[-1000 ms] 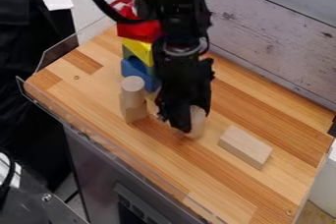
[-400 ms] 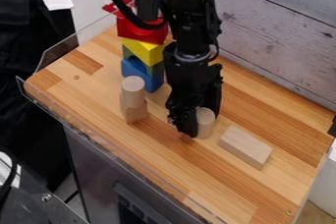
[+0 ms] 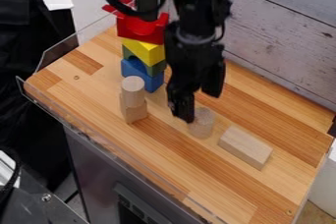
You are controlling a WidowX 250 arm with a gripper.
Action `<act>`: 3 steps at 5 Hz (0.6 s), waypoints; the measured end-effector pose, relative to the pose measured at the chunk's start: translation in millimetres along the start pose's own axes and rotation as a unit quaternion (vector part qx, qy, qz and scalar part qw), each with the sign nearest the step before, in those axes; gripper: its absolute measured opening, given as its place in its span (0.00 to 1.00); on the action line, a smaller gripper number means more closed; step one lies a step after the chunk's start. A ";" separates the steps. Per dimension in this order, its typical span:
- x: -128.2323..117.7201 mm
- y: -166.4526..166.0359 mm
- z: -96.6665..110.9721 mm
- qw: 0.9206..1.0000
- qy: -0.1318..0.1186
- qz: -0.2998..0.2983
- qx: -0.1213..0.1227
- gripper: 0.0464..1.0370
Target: Move the cylinder to the middle of the table
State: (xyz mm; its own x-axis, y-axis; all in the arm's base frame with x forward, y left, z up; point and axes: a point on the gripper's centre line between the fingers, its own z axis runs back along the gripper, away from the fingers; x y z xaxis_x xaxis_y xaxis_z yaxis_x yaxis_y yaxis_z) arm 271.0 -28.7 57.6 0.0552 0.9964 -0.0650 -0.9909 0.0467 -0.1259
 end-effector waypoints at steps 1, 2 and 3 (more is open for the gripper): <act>2.2 -5.1 27.3 0.999 -0.020 -0.023 -0.022 0.96; 8.4 -8.7 46.2 0.998 -0.031 -0.040 -0.025 0.96; 22.2 -6.9 54.0 0.998 -0.032 -0.039 -0.024 0.96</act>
